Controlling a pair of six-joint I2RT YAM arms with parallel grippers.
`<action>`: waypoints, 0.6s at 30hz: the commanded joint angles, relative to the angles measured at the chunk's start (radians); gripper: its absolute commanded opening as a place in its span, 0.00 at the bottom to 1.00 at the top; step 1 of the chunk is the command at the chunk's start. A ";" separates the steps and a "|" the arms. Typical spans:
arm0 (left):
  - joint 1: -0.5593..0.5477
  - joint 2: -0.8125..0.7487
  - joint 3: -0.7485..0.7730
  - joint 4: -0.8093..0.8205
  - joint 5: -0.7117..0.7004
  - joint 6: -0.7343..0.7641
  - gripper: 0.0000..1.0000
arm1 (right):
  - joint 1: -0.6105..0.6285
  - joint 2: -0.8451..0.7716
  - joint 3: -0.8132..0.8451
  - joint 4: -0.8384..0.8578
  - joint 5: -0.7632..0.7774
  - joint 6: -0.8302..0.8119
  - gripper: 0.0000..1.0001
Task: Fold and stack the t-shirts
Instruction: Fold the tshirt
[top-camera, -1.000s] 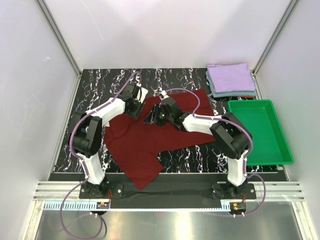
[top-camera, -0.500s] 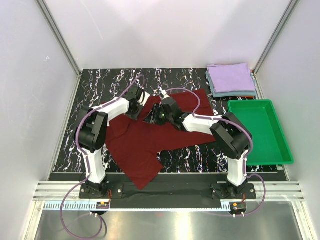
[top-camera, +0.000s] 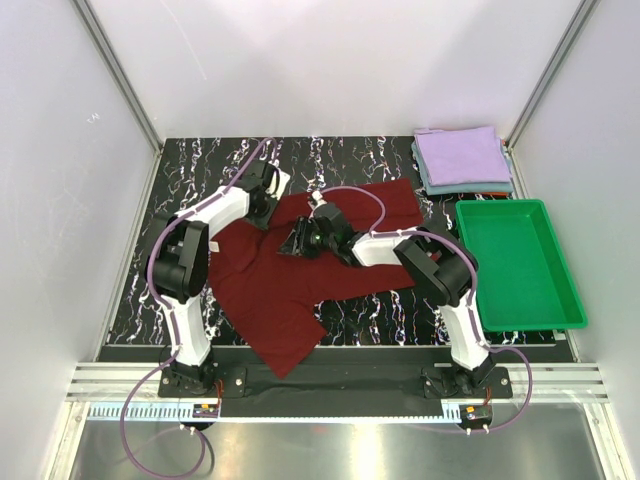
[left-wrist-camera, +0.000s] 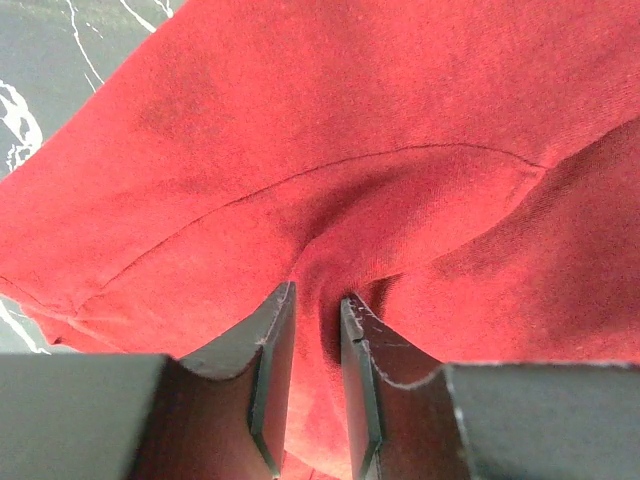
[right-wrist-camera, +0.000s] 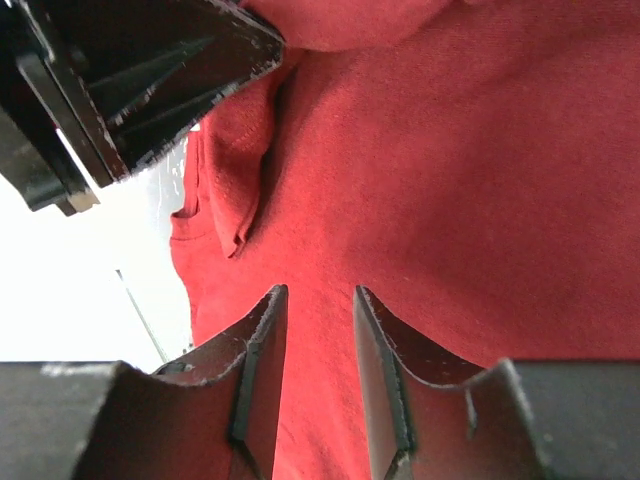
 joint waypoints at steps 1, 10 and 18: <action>0.006 -0.013 0.009 0.009 -0.013 0.008 0.29 | 0.014 0.018 0.059 0.080 -0.017 0.024 0.40; 0.034 -0.060 0.035 0.003 -0.058 -0.003 0.36 | 0.037 0.067 0.152 0.074 -0.024 0.016 0.46; 0.049 -0.097 0.003 0.024 -0.148 -0.024 0.37 | 0.063 0.156 0.267 0.031 -0.034 0.005 0.47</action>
